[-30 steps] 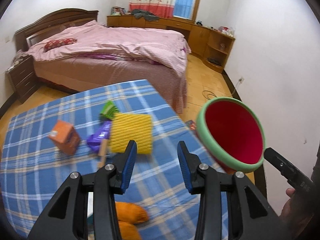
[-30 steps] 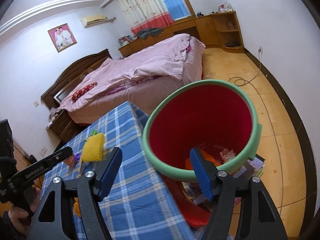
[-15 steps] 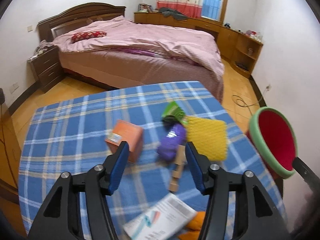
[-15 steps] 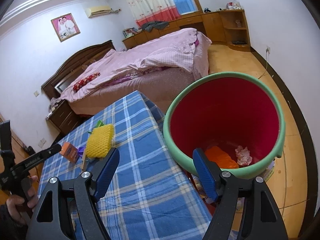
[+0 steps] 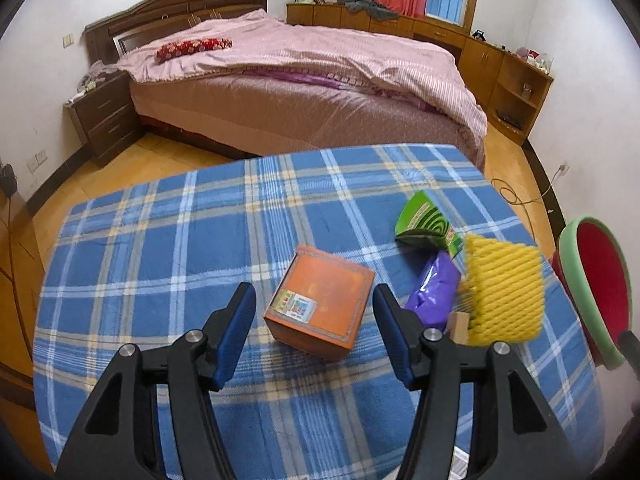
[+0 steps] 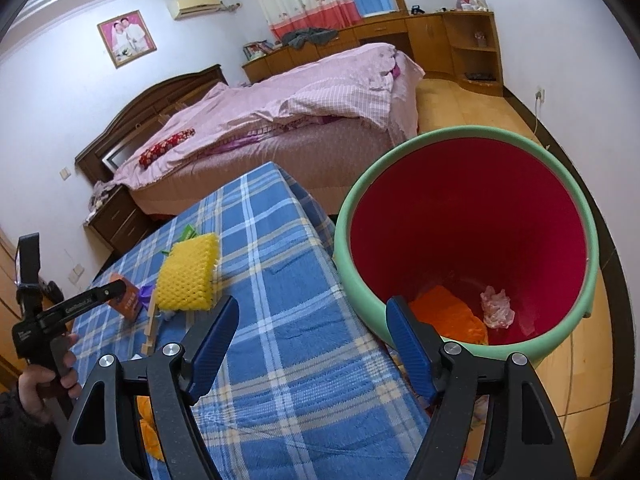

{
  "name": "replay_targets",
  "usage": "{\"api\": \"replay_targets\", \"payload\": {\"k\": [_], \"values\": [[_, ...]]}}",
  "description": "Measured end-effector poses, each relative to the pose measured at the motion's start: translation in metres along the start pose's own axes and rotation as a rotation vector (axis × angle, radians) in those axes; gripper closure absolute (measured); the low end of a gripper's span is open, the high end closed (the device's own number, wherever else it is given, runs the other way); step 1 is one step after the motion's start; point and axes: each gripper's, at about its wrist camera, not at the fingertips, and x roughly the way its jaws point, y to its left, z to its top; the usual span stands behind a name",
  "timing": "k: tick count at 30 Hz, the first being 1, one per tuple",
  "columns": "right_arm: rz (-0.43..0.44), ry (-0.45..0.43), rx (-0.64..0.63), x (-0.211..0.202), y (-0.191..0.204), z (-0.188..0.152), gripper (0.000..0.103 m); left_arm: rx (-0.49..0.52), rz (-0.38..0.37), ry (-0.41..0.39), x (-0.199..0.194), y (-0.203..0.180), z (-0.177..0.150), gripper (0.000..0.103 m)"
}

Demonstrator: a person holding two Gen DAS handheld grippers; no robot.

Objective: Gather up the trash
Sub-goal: 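Grasp the orange cardboard box with the left tool while the right tool moves toward the yellow foam net, then grasp the yellow foam net with the right tool while the left tool holds the box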

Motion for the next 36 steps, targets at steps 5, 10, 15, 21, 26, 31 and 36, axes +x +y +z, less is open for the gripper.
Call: {"api": "replay_targets", "payload": {"k": [5,10,15,21,26,31,36], "values": [[0.004,0.017,-0.015,0.008,0.006,0.000,0.026,-0.020,-0.041,0.019,0.009,0.003,-0.006,0.042],[0.012,0.023,-0.047,0.013,0.018,0.003,0.026,-0.047,-0.039,0.005,0.005,0.008,-0.012,0.049],[0.032,0.026,-0.090,0.020,0.035,0.008,0.026,-0.094,-0.022,-0.029,-0.015,0.019,-0.021,0.049],[0.058,0.050,-0.142,0.037,0.062,0.009,0.026,-0.162,0.013,-0.059,-0.024,0.039,-0.033,0.049],[0.070,0.067,-0.198,0.057,0.087,0.009,0.026,-0.215,0.024,-0.073,-0.022,0.055,-0.037,0.049],[0.073,0.090,-0.232,0.080,0.103,0.009,0.026,-0.221,0.034,-0.084,-0.021,0.061,-0.041,0.049],[0.076,0.108,-0.219,0.098,0.109,0.009,0.029,-0.230,0.024,-0.077,-0.019,0.063,-0.042,0.049]]}}
